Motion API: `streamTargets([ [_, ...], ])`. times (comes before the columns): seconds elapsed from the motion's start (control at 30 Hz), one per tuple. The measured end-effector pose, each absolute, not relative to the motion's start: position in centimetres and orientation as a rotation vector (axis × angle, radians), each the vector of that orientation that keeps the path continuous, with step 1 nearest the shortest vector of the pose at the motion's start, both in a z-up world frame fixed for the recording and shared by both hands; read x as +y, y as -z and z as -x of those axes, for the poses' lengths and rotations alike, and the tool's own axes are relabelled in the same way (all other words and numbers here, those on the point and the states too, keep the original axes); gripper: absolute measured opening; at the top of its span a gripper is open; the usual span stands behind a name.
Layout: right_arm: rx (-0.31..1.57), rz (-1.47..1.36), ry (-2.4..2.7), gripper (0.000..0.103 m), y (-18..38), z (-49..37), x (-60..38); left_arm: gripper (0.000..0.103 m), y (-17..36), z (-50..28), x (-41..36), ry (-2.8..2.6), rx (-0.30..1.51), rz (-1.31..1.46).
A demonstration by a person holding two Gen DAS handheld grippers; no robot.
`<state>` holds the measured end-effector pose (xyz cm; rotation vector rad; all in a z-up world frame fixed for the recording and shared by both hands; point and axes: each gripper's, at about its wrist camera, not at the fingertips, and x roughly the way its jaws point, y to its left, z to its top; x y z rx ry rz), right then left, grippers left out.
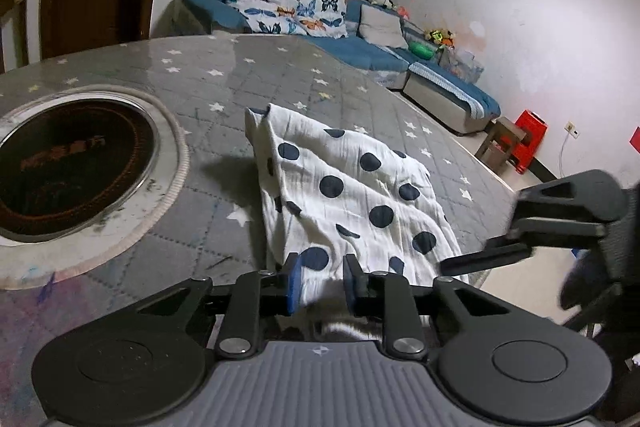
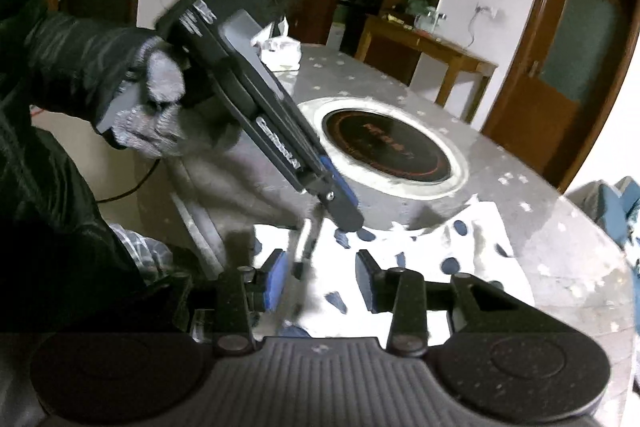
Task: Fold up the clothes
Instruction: 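Lower the waistband onto the hem and open the right gripper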
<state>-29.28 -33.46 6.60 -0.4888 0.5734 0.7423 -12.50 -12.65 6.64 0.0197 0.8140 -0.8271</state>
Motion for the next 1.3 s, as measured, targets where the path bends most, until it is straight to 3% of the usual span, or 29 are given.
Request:
streamTargets([
  [0.03, 0.585, 0.495, -0.746, 0.038, -6.3, 29.0, -33.1, 0.040, -6.6, 12.7, -12.3, 0.826, 0.814, -0.023],
  [0.27, 0.641, 0.543, -0.740, 0.037, -4.2, 27.9, -31.1, 0.054, -5.5, 15.1, -10.2, 0.829, 0.839, -0.095],
  [0.43, 0.672, 0.546, -0.700, 0.035, -3.4, 27.4, -30.7, 0.058, -4.3, 16.7, -10.2, 0.861, 0.843, -0.160],
  [0.7, 0.686, 0.562, -0.671, 0.035, -3.0, 27.1, -30.2, 0.056, -3.0, 17.5, -11.0, 0.853, 0.814, -0.221],
  [0.9, 0.674, 0.553, -0.644, 0.037, -3.1, 27.3, -30.1, 0.044, -2.6, 17.3, -11.1, 0.839, 0.796, -0.215],
  [1.1, 0.680, 0.556, -0.626, 0.036, -2.6, 27.2, -29.9, 0.041, -2.5, 17.3, -11.2, 0.842, 0.787, -0.207],
  [1.3, 0.677, 0.512, -0.629, 0.019, -3.1, 27.1, -30.3, 0.038, -2.4, 17.2, -11.0, 0.839, 0.784, -0.190],
])
